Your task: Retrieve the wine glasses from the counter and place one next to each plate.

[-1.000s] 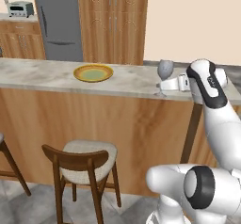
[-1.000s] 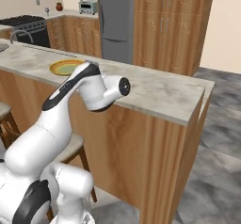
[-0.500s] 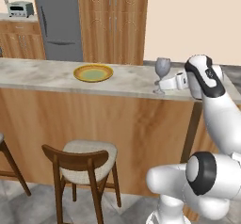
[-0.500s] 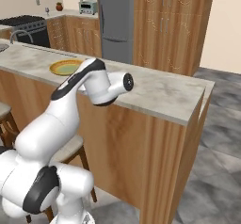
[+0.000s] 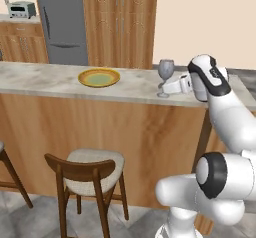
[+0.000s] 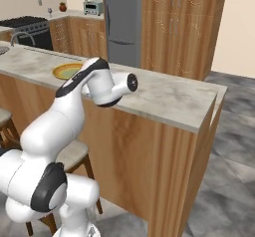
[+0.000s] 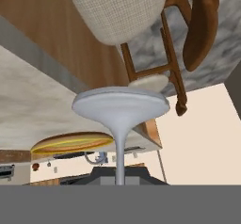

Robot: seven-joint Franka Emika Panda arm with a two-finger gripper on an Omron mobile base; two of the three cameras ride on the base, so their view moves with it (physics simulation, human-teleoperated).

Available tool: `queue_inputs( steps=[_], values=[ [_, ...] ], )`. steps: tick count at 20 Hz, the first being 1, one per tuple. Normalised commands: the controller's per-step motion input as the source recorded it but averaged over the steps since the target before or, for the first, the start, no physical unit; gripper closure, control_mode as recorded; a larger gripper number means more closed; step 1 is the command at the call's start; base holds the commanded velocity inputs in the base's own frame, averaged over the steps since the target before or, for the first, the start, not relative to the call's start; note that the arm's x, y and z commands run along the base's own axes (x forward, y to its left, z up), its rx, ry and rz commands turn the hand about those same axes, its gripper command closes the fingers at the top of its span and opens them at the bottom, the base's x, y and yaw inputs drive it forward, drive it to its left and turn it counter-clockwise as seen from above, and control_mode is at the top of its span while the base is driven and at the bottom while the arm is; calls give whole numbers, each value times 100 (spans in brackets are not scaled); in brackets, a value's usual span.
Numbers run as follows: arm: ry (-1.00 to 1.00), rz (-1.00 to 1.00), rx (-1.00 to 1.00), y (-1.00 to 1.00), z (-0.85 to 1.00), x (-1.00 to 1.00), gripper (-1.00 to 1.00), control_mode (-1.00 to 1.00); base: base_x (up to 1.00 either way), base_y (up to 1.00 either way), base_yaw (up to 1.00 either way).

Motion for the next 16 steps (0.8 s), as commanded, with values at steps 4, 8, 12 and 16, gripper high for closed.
queue_inputs(
  steps=[4, 8, 12, 16],
  values=[
    [0, 0, 0, 32, 0, 35, 100, -100, 0, 0, 0],
    [0, 0, 0, 32, 0, 43, 100, -100, 0, 0, 0],
    [0, 0, 0, 20, 0, 51, 100, -100, 0, 0, 0],
    [0, 0, 0, 4, 0, 43, 100, -100, 0, 0, 0]
  ],
)
